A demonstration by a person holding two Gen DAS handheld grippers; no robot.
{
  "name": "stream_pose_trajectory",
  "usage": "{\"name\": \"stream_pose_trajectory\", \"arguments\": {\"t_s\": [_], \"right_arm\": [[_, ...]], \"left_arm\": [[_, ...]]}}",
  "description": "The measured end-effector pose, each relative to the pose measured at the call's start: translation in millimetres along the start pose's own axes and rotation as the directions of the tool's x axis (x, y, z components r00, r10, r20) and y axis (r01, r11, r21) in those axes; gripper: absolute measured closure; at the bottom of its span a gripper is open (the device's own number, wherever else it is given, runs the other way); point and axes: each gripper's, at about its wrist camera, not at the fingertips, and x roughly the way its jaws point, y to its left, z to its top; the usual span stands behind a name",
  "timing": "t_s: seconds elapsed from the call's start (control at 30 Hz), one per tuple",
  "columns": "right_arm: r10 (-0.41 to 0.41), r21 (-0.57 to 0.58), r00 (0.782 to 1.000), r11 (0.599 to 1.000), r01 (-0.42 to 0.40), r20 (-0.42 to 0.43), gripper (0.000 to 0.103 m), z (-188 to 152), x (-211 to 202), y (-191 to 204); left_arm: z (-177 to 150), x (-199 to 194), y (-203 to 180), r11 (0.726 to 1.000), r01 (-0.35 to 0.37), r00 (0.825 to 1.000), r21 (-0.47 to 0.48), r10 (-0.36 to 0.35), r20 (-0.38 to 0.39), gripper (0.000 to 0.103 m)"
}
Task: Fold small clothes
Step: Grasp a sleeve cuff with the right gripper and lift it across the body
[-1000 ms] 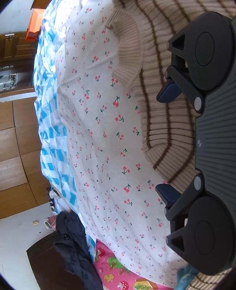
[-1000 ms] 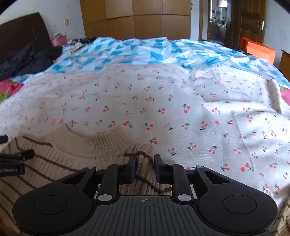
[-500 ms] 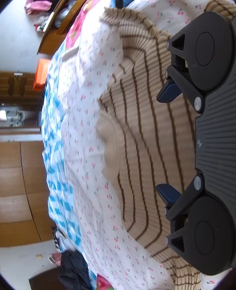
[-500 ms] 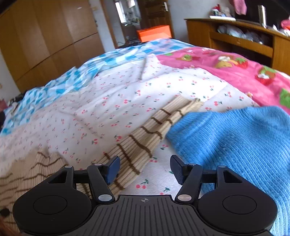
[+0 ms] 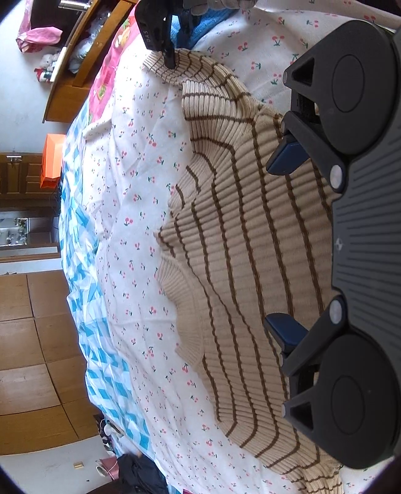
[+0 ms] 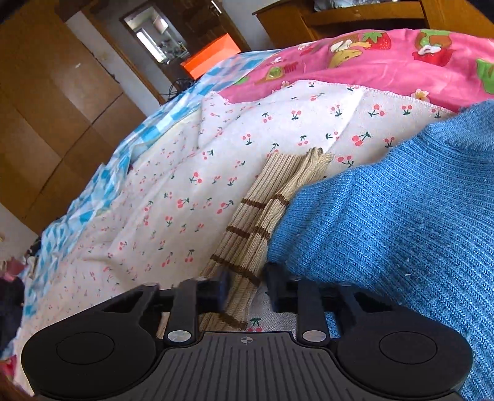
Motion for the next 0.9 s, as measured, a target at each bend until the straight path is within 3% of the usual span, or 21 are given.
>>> {"name": "stream_pose_trajectory", "arguments": {"t_s": [0.17,0.3,0.43,0.53,0.6,0.67,0.73,0.83,0.9], "right_arm": [[0.128,0.067,0.981,0.988,-0.139,0.147,0.095,10.0,-62.8,-6.7],[0.143,0.055,0.959,0.985,-0.161,0.245,0.095,4.3,-102.9,-3.8],[0.104,0.008,0.958,0.994,-0.11,0.266,0.095,-4.5,-117.5,6.5],[0.146,-0.05,0.955,0.989,-0.138,0.258,0.095,-8.5,-123.3,29.2],[0.191,-0.151,0.953,0.976,-0.158,0.233,0.095,-16.9,-123.4,62.6],[0.234,-0.276,0.951,0.945,-0.174,0.2,0.095,-31.6,-119.7,102.0],[0.277,-0.429,0.95,0.883,-0.191,0.147,0.095,-61.0,-110.1,149.6],[0.318,-0.591,0.948,0.768,-0.246,0.019,0.095,-113.9,-85.9,208.2],[0.316,-0.709,0.945,0.646,-0.281,-0.087,0.095,-163.4,-62.6,241.4]], "left_arm": [[4.3,-5.1,-12.8,0.999,0.032,0.999,0.01,-0.032,0.023,0.002],[0.7,-3.3,-22.0,0.997,0.068,0.997,0.032,-0.069,0.021,0.002],[-10.5,5.8,-16.5,0.994,0.108,0.993,0.022,-0.107,-0.046,0.002],[-23.4,2.6,-2.0,0.994,0.112,0.992,-0.008,-0.112,-0.064,0.002],[-31.1,-5.4,11.3,0.994,0.108,0.992,-0.026,-0.11,-0.059,0.002],[-38.8,-16.1,28.2,0.994,0.098,0.994,-0.047,-0.1,-0.047,0.002],[-47.0,-26.5,47.2,0.994,0.078,0.996,-0.074,-0.081,-0.032,0.002],[-61.8,-42.7,76.9,0.992,0.036,0.999,-0.121,-0.037,-0.008,0.002],[-73.0,-52.1,94.8,0.989,-0.003,1.0,-0.148,0.004,0.006,0.002]]}}
